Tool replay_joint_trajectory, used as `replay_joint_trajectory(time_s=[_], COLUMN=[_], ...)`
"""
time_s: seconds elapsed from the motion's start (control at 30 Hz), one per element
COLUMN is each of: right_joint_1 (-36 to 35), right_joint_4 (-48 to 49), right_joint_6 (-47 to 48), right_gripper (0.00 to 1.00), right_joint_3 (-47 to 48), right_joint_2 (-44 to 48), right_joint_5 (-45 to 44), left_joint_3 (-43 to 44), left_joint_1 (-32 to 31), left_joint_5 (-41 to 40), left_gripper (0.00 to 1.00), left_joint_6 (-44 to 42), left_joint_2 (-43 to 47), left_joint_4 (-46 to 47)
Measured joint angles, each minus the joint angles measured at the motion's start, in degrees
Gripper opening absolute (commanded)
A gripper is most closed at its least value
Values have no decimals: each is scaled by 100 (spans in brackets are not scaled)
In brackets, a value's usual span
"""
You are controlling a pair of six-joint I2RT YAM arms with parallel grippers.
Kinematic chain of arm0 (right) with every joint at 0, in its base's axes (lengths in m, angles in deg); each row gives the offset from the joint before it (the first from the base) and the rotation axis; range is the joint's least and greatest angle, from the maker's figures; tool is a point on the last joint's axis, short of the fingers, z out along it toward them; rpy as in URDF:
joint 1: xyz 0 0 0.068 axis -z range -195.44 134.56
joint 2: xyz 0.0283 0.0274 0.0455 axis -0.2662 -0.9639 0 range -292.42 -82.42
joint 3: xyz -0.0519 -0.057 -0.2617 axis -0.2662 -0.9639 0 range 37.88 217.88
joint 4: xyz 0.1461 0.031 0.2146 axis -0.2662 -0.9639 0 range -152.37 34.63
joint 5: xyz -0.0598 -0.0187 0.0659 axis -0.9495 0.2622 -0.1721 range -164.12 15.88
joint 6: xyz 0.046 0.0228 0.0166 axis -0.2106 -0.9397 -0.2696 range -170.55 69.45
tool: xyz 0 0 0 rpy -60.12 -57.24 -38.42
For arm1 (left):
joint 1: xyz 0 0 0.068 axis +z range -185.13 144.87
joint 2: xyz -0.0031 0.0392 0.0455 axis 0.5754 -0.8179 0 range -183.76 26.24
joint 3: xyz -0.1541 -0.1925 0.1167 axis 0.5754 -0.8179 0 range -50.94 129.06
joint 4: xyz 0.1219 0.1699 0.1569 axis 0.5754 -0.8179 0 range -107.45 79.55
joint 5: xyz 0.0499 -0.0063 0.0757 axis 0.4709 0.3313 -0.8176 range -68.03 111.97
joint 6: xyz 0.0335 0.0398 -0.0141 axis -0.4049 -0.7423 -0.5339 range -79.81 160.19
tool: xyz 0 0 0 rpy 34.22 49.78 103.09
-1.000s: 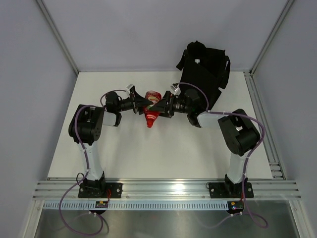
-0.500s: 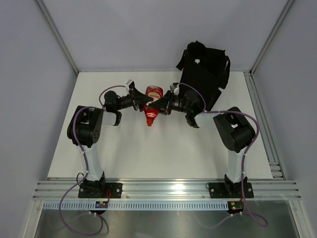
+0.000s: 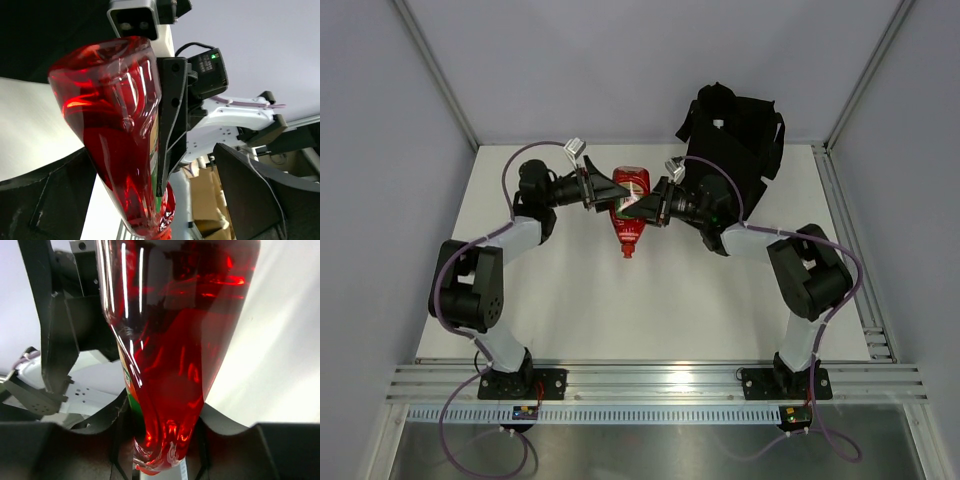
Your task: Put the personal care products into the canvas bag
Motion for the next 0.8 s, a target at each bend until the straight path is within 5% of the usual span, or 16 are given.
replay_joint_trajectory(time_s=[0.23, 0.57, 0.8], right_joint_1=[212, 706, 1456], right_joint_4=[-1163, -2280, -4382], right_joint_6=[1021, 1803, 3198], right_gripper=[0, 0, 0], right_joint_3=[63, 595, 2542], right_joint_2=[505, 796, 925], right_joint_5=[348, 745, 717], left_joint_3=[595, 977, 933], left_joint_1=[44, 92, 114], left_joint_5=[-339, -833, -1292], left_gripper=[99, 99, 99], left_joint_6=[-2308, -4065, -5281], left_joint_2=[468, 765, 1412], left_joint_4=[-2837, -5036, -6349])
